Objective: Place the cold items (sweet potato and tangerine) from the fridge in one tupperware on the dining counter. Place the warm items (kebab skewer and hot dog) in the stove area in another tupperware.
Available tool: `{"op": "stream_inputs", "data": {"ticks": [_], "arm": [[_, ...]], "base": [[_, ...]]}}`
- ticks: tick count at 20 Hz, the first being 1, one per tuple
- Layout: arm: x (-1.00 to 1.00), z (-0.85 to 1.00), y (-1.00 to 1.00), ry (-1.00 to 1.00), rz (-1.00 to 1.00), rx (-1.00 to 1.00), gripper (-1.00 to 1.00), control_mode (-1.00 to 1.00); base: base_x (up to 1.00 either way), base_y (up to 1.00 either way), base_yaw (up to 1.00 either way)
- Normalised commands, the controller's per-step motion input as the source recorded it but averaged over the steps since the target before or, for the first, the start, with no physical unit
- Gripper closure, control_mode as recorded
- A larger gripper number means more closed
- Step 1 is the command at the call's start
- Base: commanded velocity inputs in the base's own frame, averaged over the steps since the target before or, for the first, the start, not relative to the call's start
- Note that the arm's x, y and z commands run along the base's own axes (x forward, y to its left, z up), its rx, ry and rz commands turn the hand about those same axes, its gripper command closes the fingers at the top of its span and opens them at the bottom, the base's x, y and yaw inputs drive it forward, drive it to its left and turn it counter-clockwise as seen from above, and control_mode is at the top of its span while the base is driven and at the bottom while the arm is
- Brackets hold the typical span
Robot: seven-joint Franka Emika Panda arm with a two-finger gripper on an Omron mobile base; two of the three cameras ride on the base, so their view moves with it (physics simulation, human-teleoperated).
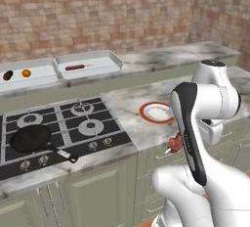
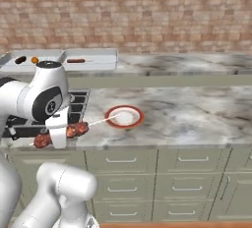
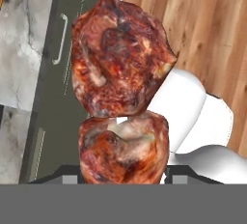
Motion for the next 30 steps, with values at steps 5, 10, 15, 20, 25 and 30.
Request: {"op": "stream_inputs", "data": {"ticks": [5,10,15,20,25,30], "arm": [[0.0,0.0,0.0,0.0,0.0,0.0,1.0,1.0],[0.0,0.0,0.0,0.0,0.0,0.0,1.0,1.0],[0.0,0.0,0.0,0.0,0.0,0.0,1.0,1.0],[0.0,0.0,0.0,0.0,0.0,0.0,1.0,1.0],[0.0,0.0,0.0,0.0,0.0,0.0,1.0,1.0],[0.0,0.0,0.0,0.0,0.0,0.0,1.0,1.0]], "base": [[0.0,-1.0,0.0],[0.0,-1.0,0.0],[-0.08,-1.0,0.0],[-0.47,-1.0,0.0],[-0.12,-1.0,0.0],[0.0,-1.0,0.0]]}}
